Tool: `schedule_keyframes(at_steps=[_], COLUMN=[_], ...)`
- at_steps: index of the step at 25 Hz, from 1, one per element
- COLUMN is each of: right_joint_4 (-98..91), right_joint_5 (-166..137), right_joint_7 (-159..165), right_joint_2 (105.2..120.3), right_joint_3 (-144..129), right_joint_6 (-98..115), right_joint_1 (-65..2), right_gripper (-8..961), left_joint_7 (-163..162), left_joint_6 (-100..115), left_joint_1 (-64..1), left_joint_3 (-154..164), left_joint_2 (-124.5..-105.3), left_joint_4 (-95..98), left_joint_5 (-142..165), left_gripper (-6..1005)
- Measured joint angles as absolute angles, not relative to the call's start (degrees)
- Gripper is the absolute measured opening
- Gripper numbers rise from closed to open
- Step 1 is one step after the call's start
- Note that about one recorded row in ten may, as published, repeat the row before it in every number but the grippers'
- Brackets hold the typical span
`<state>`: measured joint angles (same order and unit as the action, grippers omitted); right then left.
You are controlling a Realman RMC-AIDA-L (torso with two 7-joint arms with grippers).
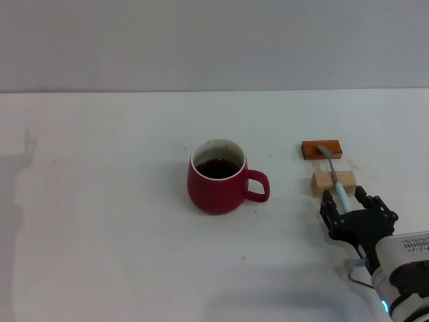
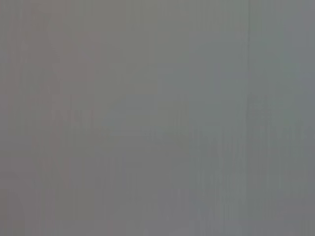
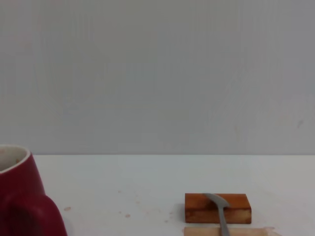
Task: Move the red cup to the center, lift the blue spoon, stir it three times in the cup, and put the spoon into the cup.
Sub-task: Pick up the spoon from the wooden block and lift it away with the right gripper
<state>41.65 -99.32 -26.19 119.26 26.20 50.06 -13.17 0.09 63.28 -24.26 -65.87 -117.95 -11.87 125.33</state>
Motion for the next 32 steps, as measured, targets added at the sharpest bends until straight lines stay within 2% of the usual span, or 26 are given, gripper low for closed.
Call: schedule_keyframes(at_steps=[14, 25, 32], right_joint_4=[41.65, 42.06, 42.10], right_joint_5=[-99.32, -99.37, -99.41], right_joint_7=[-26.17, -26.17, -26.18], right_joint_2=[119.27, 119.27, 119.27], right_joint_3=[25.90, 25.91, 25.91], right_joint_6=[49.78, 49.29, 49.46], right_joint_1=[-13.53, -13.41, -13.14], right_gripper=[456, 448, 397], left_joint_7=[0.08, 0.08, 0.08], left_joint_6=[63.28, 63.27, 63.28], left_joint_1=[-24.30, -24.18, -24.08], left_joint_3=[-66.10, -66.19, -66.19], left_joint_2=[-117.93, -117.86, -117.86], left_joint_4=[-11.86, -11.71, -11.52], left_joint_5=[125.34, 125.33, 125.33], left_gripper=[861, 861, 861])
